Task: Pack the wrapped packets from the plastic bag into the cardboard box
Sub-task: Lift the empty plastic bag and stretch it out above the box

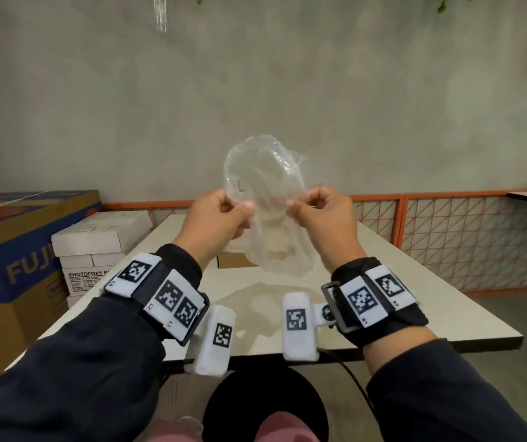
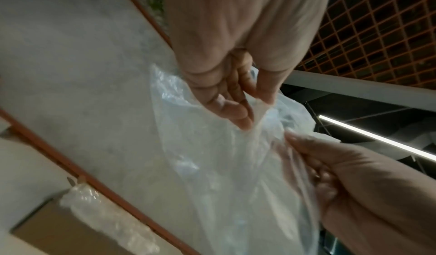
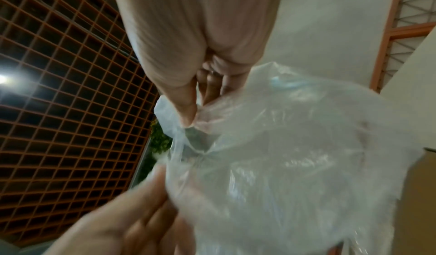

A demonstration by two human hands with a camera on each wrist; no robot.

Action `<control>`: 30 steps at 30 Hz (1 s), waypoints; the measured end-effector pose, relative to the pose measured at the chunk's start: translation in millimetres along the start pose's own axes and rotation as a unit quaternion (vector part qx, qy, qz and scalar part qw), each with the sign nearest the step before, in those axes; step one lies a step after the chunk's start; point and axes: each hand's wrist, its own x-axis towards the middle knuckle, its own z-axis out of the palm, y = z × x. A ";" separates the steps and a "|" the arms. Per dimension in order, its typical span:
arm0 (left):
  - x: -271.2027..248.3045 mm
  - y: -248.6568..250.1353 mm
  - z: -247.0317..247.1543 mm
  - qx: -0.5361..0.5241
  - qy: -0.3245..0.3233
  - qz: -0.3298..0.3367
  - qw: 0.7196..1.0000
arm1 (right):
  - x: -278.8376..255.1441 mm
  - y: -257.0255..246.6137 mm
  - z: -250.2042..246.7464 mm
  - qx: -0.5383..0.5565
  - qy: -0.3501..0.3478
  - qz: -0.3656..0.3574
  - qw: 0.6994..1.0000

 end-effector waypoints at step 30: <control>303.1 -13.7 -85.0 0.277 0.134 -0.170 0.936 | 263.9 46.4 22.3 -0.081 -0.032 0.239 0.967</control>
